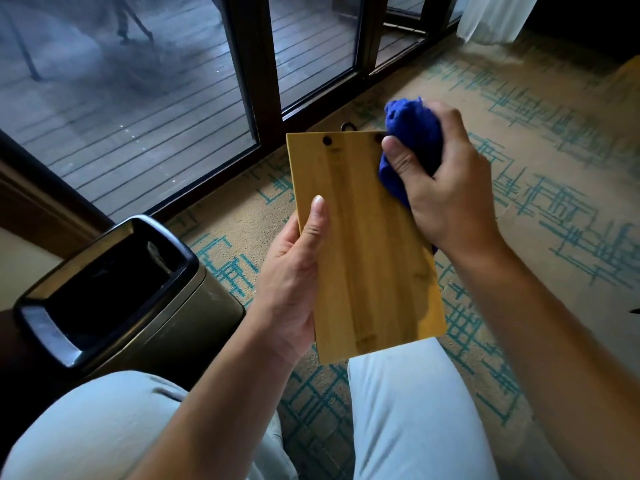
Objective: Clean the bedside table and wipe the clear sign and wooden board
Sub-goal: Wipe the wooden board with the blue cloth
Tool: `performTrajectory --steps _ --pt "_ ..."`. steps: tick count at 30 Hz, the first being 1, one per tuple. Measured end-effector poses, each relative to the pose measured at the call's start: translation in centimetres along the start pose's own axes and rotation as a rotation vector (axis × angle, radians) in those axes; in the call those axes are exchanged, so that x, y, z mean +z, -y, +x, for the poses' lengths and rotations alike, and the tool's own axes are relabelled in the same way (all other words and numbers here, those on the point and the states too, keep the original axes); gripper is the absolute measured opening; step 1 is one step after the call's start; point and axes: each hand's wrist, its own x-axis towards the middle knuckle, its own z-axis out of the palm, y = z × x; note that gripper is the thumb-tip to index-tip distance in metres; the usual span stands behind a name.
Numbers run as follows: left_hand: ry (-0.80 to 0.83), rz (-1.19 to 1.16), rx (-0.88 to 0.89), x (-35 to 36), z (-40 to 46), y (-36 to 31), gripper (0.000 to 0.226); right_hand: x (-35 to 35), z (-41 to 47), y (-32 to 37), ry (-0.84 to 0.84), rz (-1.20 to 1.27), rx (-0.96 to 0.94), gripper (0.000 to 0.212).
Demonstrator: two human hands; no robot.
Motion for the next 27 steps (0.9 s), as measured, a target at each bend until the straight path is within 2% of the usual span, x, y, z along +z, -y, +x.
performTrajectory --steps 6,9,10,13,16,18,20,22,25,27 --pt "-0.038 -0.047 0.006 -0.9 0.4 -0.9 0.055 -0.1 -1.0 -2.7 -0.082 0.312 0.329 0.022" --pt "-0.027 -0.05 0.024 -1.7 0.7 -1.7 0.052 -0.1 -2.7 -3.4 0.012 0.707 0.624 0.029" --pt "-0.044 -0.044 0.027 -1.9 0.8 -1.9 0.05 -0.2 -3.4 -3.3 0.061 0.796 0.67 0.031" --pt "-0.104 -0.026 0.024 -2.0 1.0 -2.1 0.046 -0.1 -4.6 -2.1 0.206 0.954 0.639 0.057" --pt "-0.188 0.019 0.027 -1.9 1.1 -2.3 0.043 -0.2 -5.3 -0.5 0.328 0.982 0.539 0.067" --pt "-0.224 0.085 0.07 -2.0 1.3 -2.5 0.038 -0.3 -5.8 0.3 0.404 0.88 0.499 0.06" --pt "-0.243 0.177 0.157 -2.2 1.4 -2.7 0.032 -0.4 -6.1 0.9 0.412 0.902 0.51 0.044" --pt "-0.236 0.194 0.189 -2.6 1.6 -2.9 0.028 -0.4 -6.3 1.7 0.384 0.978 0.537 0.038" --pt "-0.076 0.054 0.086 -2.5 1.5 -3.4 0.045 -0.1 -5.6 1.6 0.303 1.096 0.58 0.036" --pt "0.023 0.041 0.06 -2.3 1.3 -3.4 0.052 0.0 -4.8 1.3 0.247 1.123 0.593 0.036"
